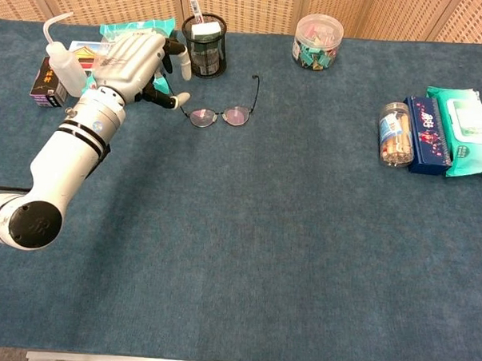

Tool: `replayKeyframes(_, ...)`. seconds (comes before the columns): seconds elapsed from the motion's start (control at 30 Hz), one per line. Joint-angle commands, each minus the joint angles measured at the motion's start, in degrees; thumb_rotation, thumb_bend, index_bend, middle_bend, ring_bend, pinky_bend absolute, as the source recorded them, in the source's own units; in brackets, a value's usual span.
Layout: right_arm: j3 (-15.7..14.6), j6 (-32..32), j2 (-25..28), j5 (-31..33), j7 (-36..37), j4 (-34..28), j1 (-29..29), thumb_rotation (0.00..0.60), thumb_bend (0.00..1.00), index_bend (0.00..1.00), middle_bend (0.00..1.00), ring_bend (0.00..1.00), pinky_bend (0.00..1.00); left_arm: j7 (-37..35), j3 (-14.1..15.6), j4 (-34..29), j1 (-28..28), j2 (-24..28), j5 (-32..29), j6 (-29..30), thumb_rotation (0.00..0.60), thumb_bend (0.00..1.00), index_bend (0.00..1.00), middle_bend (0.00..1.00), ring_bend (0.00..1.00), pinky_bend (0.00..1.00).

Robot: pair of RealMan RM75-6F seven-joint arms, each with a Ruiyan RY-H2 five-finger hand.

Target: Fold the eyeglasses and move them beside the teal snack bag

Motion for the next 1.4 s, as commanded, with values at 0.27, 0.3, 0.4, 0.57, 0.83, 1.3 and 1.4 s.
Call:
replayKeyframes(0.27,-0.1,-0.3,-0.2,0.1,0.2,0.2,0.1,0.6,0.17,0.23,0.33,0.32,0.54,0.4,-0.4,1.9,0.1,-0.9,0.7,0.6,0.6,0.25,0.58,0.5,0.5,0.85)
replayKeyframes(0.3,-0.1,-0.4,-0.2,0.0,0.2,0.2,0.1,0.6,0.17,0.23,0.33,0.32,0.54,0.5,-0.3,1.9,0.1,-0.9,0.7,0.6,0.6,0.25,0.58,0.5,0.5,0.85)
replayKeyframes(0.4,-0.1,-0.4,-0.2,0.0,0.2,0.2,0.1,0.6,0.17,0.23,0.33,0.32,0.54,0.6,-0.3,2.2,0.3,-0.9,0.8,0.7,0.6,0.25,0.6,0.52,0.51,0.87)
replayKeyframes(0.57,-0.2,-0.5,-0.3,0.0,0.1,0.2,0.1,0.6,0.17,0.23,0.34,0.32,0.54,0.8,0.0,2.8,0.7,-0.5,0.8,0.3,0.6,0.25,0.62,0.54,0.53,0.89)
replayKeyframes(0.83,-0.4,-0.8,-0.6,-0.1,0.2,0.4,0.3,0.6,0.17,0.23,0.34,0.32,0.54,0.9,0.4,3.3,1.6,0.2,1.1,0.6,0.6,0.25,0.65,0.57,0.56,0.92)
replayKeyframes(1.3,-0.4,-1.1,-0.9,-0.2,0.2,0.6,0.5,0.6,0.17,0.23,0.34,0.32,0.54,2.0,0.9,3.4,3.2,1.9,1.6,1.6,0.6,0.25,0.68,0.61,0.59,0.94)
replayKeyframes(1.4,-0.4,-1.1,-0.9,-0.2,0.3,0.6,0.6,0.6,0.17,0.23,0.34,0.32,0.54,2.2,0.9,3.5,3.7,2.5,1.3,1.7,0.6,0.25,0.68,0.61,0.59,0.94)
